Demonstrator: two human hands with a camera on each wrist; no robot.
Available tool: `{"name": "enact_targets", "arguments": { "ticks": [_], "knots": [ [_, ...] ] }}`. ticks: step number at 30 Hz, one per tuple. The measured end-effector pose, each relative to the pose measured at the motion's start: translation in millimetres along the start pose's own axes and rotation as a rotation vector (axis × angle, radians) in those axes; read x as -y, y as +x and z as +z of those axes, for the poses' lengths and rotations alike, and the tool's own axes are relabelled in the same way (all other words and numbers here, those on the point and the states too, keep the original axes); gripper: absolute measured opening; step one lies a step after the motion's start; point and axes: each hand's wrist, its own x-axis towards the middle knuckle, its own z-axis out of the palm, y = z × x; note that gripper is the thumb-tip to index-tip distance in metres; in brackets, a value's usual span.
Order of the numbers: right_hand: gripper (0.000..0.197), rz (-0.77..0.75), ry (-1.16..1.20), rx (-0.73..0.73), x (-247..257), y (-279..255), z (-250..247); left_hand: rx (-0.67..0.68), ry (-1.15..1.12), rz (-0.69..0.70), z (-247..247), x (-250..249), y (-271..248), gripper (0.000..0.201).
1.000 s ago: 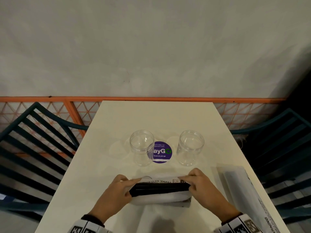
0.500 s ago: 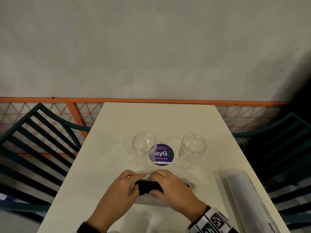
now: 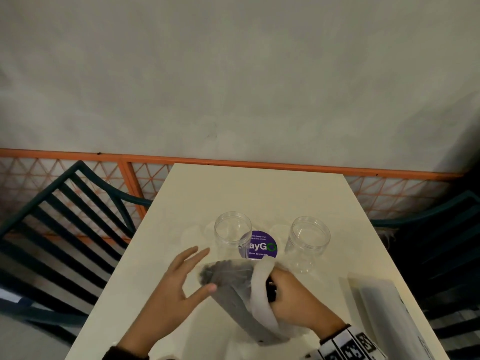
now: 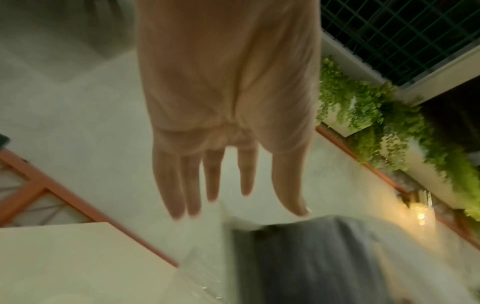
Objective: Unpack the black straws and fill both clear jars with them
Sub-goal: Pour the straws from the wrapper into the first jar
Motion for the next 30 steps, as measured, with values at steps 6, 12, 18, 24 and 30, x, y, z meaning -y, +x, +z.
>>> {"name": "enact_targets", "arguments": {
  "ticks": [6,12,18,24,30],
  "knots": [
    [0.024,0.122,0.140,0.126,-8.4,-11.2,-2.1,0.025,-0.170,-0.177,6.4,11.6,-0.3,0.056],
    [0.037,0.188,0.250,0.076,-12.0,-16.3,-15.0,-0.189,-0.486,-0.253,22.8,12.6,-0.3,0.026],
    [0.041,0.186,0.309,0.025,-8.9,-19.8,-1.9,-0.240,-0.480,-0.244,36.7,21.0,2.8,0.024],
    [0.024,0.203,0.380,-0.149,-6.2,-19.7,1.4,-0.152,-0.561,-0.281,38.2,21.0,-1.6,0.009],
    [0.047,0.209,0.429,-0.153,-4.1,-20.0,4.7,0.057,-0.503,-0.193,20.8,15.3,-2.2,0.045]
  ]
}}
